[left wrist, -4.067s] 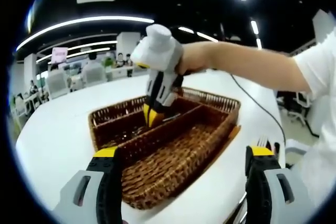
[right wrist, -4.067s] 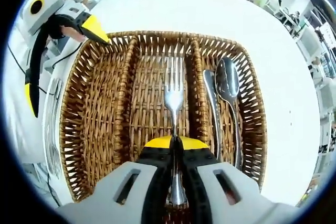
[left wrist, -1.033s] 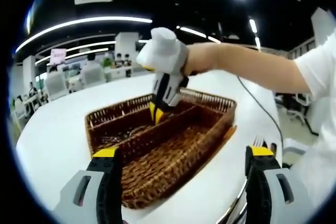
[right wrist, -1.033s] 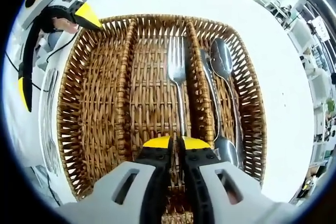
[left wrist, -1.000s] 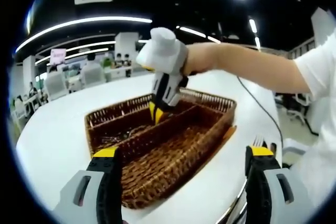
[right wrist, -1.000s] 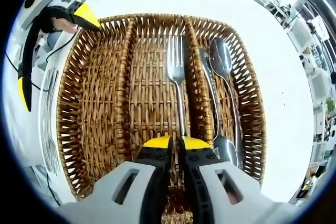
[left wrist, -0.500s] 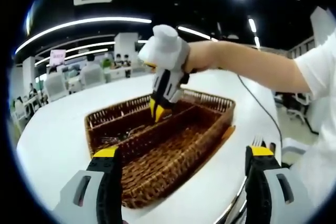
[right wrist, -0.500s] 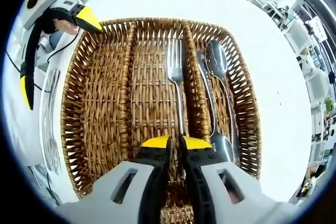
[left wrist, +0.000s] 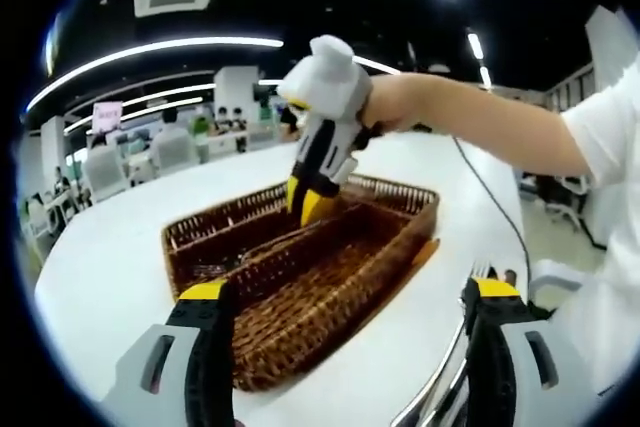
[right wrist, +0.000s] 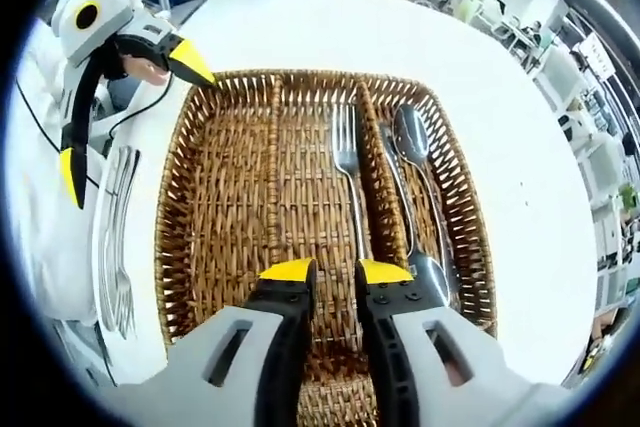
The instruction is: Arrange the knives, forks, and spoons in their matching storage slots by inserting each utensil handle-first until every utensil is classified and aligned in the correct compartment
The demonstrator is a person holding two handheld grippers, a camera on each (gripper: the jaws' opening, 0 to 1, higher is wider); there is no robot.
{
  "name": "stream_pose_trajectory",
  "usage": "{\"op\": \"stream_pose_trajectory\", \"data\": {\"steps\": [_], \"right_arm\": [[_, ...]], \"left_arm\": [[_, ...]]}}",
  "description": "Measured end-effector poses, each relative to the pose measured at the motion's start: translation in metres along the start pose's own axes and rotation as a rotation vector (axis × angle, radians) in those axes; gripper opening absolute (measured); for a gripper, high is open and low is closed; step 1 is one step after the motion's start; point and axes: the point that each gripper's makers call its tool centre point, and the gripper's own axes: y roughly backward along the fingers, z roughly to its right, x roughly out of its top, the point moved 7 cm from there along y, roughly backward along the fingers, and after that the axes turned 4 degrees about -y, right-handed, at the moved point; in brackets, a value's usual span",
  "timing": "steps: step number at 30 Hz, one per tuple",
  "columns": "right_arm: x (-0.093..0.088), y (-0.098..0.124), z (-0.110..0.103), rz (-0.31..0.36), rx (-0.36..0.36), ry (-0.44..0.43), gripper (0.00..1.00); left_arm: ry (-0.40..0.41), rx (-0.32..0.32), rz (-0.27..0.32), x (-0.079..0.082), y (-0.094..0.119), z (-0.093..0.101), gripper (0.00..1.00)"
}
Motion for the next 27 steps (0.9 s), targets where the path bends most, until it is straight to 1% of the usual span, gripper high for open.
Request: {"op": "stream_pose_trajectory", "data": {"steps": [3,9,18,23,27], "right_arm": [[-0.001,0.003,-0.004,0.017,-0.005,-0.004,0.17],[-0.003,0.014,-0.015,0.074,-0.018,-0.015,0.19],[-0.007,0.026,-0.033,0.123,-0.027,-0.017,0.22],[-0.011,0.031,-0.041,0.141,-0.032,-0.017,0.24],[-0.015,0.036,-0.048,0.166,-0.039,-0.021,0.25]], "left_arm": [[-0.009,-0.003,-0.005,0.000,0.002,0.002,0.96],[-0.029,-0.006,-0.001,0.000,0.008,0.009,0.94],[-0.061,-0.020,-0.002,0.004,0.012,0.019,0.92],[-0.086,-0.035,-0.004,0.006,0.014,0.024,0.89],[-0.101,-0.051,-0.007,0.007,0.015,0.028,0.85]]}}
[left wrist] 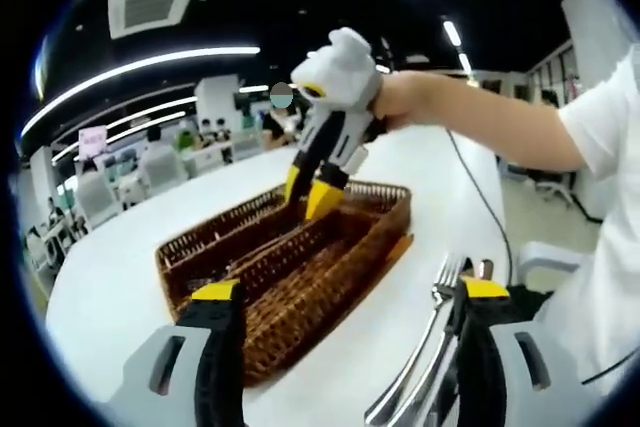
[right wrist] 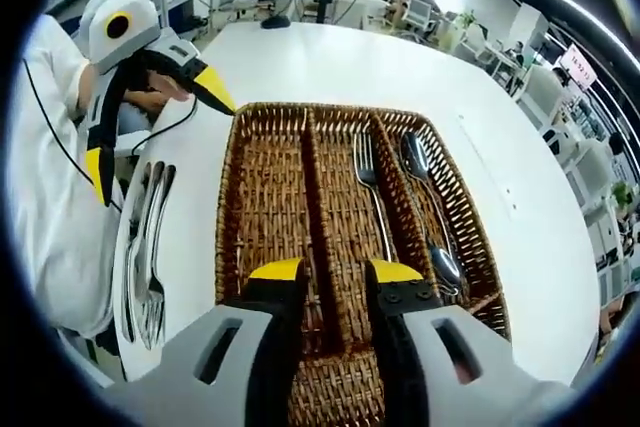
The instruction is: Arrange the knives, forks, and spoons in their matching storage slots by inserting each utensil handle-first until every utensil is classified and aligned in the correct compartment
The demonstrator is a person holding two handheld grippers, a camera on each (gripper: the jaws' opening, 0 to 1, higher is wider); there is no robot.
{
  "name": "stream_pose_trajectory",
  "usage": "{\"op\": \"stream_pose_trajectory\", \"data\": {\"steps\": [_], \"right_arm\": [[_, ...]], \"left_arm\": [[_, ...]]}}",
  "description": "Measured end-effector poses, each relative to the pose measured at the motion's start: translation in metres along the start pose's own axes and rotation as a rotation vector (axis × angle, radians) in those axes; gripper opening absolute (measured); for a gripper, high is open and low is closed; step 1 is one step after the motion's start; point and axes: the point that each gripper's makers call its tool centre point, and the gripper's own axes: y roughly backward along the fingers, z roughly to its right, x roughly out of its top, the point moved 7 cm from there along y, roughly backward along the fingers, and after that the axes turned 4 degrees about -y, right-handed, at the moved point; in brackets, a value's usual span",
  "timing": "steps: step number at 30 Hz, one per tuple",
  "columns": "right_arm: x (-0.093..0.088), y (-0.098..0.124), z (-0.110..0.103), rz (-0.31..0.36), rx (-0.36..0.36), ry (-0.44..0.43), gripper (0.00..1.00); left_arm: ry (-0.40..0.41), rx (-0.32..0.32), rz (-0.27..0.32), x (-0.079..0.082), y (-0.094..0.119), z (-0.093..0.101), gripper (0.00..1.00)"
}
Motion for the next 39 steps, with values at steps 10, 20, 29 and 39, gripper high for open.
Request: {"op": "stream_pose_trajectory", "data": {"steps": [10,20,29,39], "right_arm": [[-0.011,0.010,-0.012,0.028,-0.017,-0.010,0.27],[-0.022,0.024,-0.023,0.050,-0.038,-0.024,0.28],[-0.030,0.032,-0.029,0.079,-0.050,-0.044,0.29],[-0.038,0.038,-0.032,0.101,-0.058,-0.065,0.31]], "left_arm": [[-0.053,-0.034,-0.024,-0.001,0.000,0.015,0.78],[-0.088,-0.064,-0.046,0.002,-0.002,0.023,0.70],[-0.125,-0.080,-0.074,0.004,-0.005,0.026,0.65],[-0.193,-0.111,-0.119,0.005,-0.010,0.030,0.59]]}}
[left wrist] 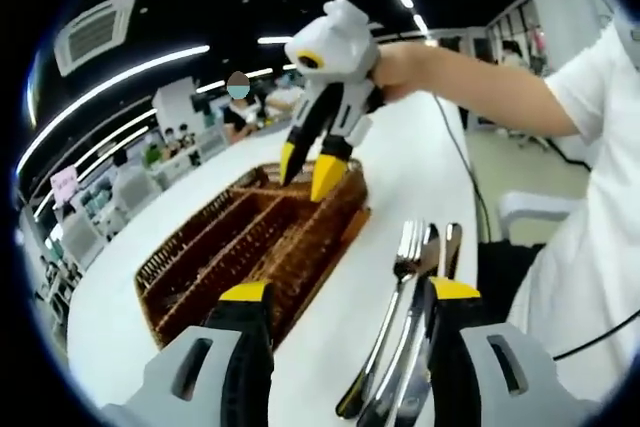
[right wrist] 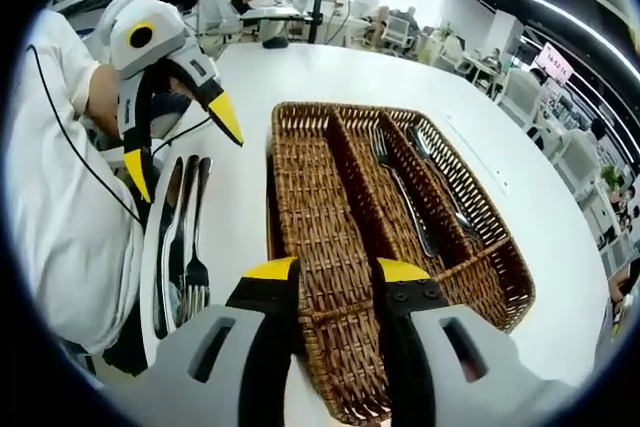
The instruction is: Arrange the knives, forks, and spoons in their matching storage slots by inserting each utensil handle-first until every utensil is classified and aligned in the correct compartment
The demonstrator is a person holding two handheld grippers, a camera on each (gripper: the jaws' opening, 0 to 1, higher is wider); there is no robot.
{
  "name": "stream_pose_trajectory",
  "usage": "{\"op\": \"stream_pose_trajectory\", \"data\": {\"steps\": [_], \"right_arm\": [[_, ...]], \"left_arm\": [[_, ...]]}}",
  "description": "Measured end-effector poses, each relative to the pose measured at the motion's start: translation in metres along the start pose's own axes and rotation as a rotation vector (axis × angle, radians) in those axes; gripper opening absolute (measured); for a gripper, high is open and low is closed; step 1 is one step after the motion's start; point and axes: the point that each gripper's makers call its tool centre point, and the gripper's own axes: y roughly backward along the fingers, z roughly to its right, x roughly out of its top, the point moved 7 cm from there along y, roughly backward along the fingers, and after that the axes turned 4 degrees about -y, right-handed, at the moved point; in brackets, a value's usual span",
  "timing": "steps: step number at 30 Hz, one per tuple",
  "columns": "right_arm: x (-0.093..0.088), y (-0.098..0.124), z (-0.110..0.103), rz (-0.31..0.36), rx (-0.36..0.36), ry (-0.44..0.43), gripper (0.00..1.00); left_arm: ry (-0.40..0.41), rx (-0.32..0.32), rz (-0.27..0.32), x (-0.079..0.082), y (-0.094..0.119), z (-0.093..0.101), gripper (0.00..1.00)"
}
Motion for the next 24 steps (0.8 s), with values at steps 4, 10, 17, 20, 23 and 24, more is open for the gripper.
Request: {"op": "stream_pose_trajectory", "data": {"steps": [4,10,17,20,23,24], "right_arm": [[-0.002,0.002,-0.001,0.011,-0.003,-0.003,0.31],[-0.005,0.005,-0.007,0.023,-0.005,-0.009,0.32],[-0.009,0.010,-0.015,0.041,-0.008,-0.016,0.33],[-0.012,0.013,-0.017,0.045,-0.012,-0.022,0.33],[-0.014,0.015,-0.018,0.051,-0.016,-0.027,0.34],[-0.014,0.016,-0.018,0.054,-0.018,-0.028,0.34]], "left_arm": [[-0.013,-0.006,-0.012,0.000,0.000,0.001,0.58],[-0.027,-0.013,-0.022,0.002,-0.001,0.003,0.55],[-0.051,-0.037,-0.044,0.003,-0.004,0.005,0.49],[-0.060,-0.044,-0.049,0.005,-0.007,0.006,0.48],[-0.065,-0.058,-0.056,0.006,-0.009,0.007,0.46],[-0.067,-0.060,-0.058,0.006,-0.009,0.007,0.45]]}}
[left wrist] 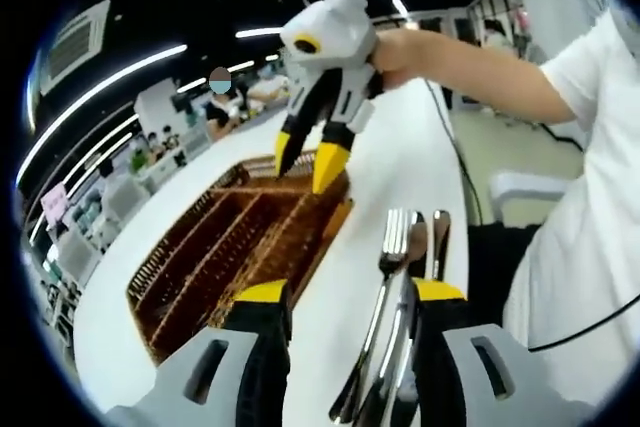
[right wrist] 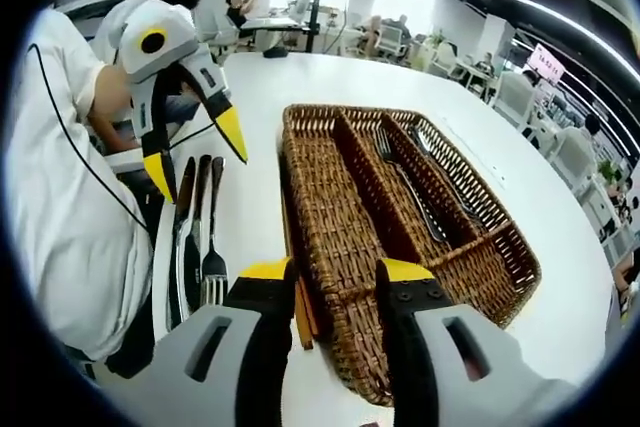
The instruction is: Arrange the knives, forks, and spoons in their matching storage slots by inserting each utensil handle-first until every utensil is classified and aligned in the correct compartment
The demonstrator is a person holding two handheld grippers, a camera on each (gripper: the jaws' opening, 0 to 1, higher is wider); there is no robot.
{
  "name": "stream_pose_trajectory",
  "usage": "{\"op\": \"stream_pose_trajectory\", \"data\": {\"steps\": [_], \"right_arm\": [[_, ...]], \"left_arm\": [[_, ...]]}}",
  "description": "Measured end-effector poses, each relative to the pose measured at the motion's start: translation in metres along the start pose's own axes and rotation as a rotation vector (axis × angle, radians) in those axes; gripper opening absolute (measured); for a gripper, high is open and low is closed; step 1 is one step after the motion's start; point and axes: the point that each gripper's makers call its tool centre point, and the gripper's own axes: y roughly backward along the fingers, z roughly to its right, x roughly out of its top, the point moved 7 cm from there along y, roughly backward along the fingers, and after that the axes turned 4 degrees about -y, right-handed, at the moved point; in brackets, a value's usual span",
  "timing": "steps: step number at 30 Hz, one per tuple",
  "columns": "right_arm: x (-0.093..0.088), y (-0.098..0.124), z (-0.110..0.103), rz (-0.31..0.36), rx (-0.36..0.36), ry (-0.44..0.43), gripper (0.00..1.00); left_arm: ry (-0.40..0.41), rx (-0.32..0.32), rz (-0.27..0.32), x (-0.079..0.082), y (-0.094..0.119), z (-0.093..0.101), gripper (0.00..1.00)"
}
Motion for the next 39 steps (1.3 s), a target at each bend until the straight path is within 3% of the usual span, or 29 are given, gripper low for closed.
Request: {"op": "stream_pose_trajectory", "data": {"steps": [16,30,39], "right_arm": [[-0.011,0.005,-0.009,0.027,-0.008,-0.021,0.34],[-0.025,0.012,-0.017,0.036,-0.011,-0.035,0.35],[-0.029,0.016,-0.017,0.051,-0.010,-0.034,0.36]], "left_arm": [[-0.032,-0.060,-0.045,0.002,-0.012,0.006,0.33],[-0.087,-0.128,-0.131,0.001,-0.029,0.013,0.25],[-0.081,-0.169,-0.171,0.000,-0.037,0.013,0.18]]}}
